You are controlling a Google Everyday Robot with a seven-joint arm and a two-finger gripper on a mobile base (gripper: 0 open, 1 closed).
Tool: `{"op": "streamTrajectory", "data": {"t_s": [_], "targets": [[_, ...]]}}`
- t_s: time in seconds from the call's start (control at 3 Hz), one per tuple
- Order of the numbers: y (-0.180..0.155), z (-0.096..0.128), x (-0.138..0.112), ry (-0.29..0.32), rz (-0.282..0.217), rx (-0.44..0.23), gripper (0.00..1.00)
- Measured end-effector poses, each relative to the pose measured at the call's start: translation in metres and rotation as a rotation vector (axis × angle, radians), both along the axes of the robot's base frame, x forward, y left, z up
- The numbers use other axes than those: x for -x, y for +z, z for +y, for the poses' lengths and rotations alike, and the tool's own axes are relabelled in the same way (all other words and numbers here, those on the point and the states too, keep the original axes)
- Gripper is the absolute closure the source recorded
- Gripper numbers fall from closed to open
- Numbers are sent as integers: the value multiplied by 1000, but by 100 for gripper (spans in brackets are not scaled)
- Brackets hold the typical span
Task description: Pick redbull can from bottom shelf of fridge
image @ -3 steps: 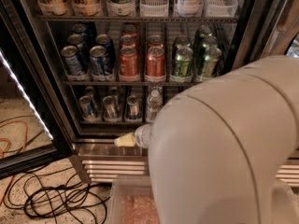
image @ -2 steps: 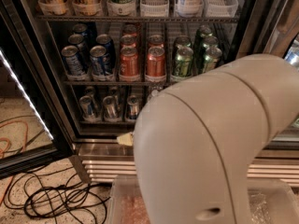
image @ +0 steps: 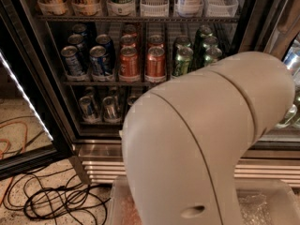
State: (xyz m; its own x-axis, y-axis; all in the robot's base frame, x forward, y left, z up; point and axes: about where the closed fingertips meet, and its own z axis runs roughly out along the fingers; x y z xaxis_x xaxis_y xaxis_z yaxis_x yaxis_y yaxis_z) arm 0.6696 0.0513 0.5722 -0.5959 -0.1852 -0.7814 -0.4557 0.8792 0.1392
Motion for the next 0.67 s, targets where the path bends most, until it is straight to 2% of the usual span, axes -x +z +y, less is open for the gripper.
{"op": "streamTrajectory", "data": {"t_s": [0.33, 0.67], "targets": [[17, -7, -11, -25, -67, -1, 19], [28, -8, -17, -38, -110, -11, 21]]}}
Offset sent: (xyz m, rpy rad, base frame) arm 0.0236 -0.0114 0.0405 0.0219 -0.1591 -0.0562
